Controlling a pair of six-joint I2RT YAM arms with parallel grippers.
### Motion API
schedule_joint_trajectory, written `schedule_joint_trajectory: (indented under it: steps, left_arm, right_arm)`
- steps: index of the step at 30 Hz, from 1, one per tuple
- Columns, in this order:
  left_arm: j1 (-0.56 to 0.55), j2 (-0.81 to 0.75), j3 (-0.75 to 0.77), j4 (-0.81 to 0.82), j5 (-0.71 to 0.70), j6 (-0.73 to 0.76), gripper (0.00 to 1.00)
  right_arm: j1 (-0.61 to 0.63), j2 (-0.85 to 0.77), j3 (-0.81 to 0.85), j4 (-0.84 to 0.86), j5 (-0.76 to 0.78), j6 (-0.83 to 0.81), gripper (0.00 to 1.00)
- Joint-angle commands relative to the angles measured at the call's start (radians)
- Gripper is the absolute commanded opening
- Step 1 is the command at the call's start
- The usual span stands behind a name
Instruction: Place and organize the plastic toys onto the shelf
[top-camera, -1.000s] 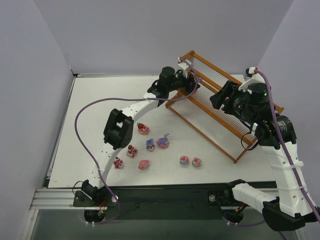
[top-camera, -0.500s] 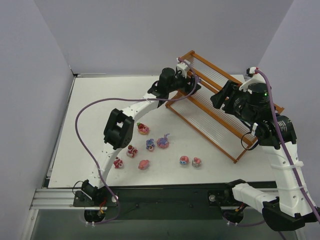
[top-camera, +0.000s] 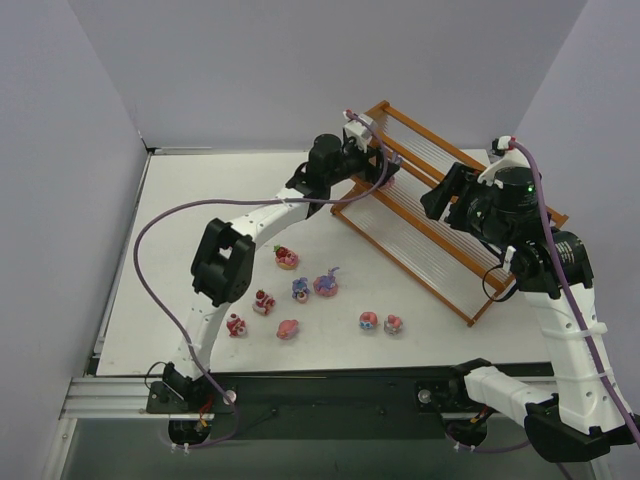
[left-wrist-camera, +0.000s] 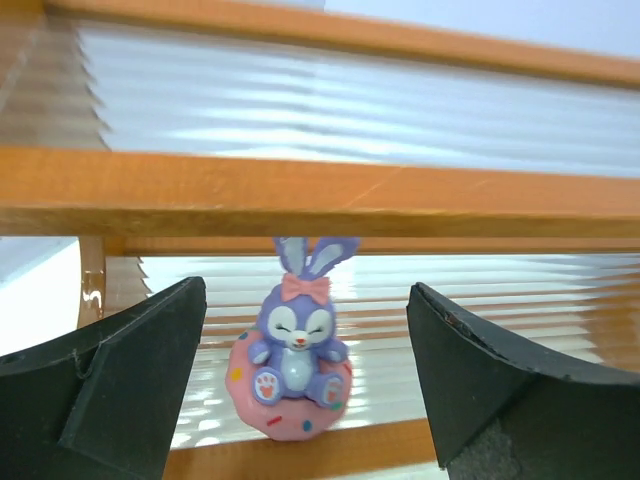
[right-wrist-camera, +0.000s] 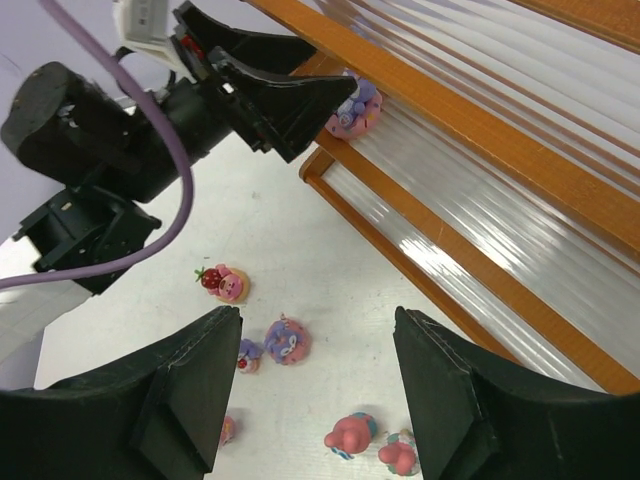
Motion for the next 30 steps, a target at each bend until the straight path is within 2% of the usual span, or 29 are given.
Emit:
schedule_joint_trajectory:
  steps: [1, 5, 9, 11, 14, 18, 19, 22, 26, 30]
  left_arm:
    - [-0.008, -0.167, -0.089, 0.114, -0.017, -0.005, 0.92]
    - [-0.014, -0.305, -0.295, 0.179, -0.041, 0.01, 0.92]
    - [-0.019, -0.532, -0.569, 0.226, -0.098, 0.032, 0.92]
    - [-0.022, -0.644, -0.637, 0.206, -0.123, 0.05, 0.92]
    - [-0.03, -0.789, -0.735, 0.099, -0.193, 0.081, 0.93]
    - [-0.036, -0.961, -0.855, -0.091, -0.336, 0.079, 0.92]
    - [-0.036, -0.994, -0.896, -0.128, -0.394, 0.056, 0.93]
    - [-0.039, -1.113, -0.96, -0.261, -0.521, -0.002, 0.92]
    - [-0.037, -1.259, -1.004, -0.488, -0.696, -0.073, 0.91]
    - [-0.031, -1.353, -1.008, -0.64, -0.831, -0.151, 0.91]
  right_arm:
    - [-0.005, -0.016, 0.0, -0.01, -0.011, -0.005, 0.63]
    - [-0.004, -0.011, -0.011, -0.012, -0.051, -0.01, 0.64]
    - [0.001, -0.011, -0.024, -0.012, -0.112, -0.05, 0.66]
    - [0.005, -0.008, -0.037, -0.004, -0.167, -0.1, 0.67]
    - [0.034, 0.004, -0.066, 0.019, -0.239, -0.159, 0.69]
    - [0.163, 0.056, -0.078, 0.04, -0.23, -0.231, 0.71]
    - [0.226, 0.068, -0.081, 0.05, -0.229, -0.243, 0.72]
    - [0.309, 0.133, -0.087, 0.102, -0.273, -0.275, 0.72]
    - [0.418, 0.243, -0.107, 0.172, -0.302, -0.332, 0.71]
    - [0.508, 0.364, -0.115, 0.215, -0.321, -0.415, 0.68]
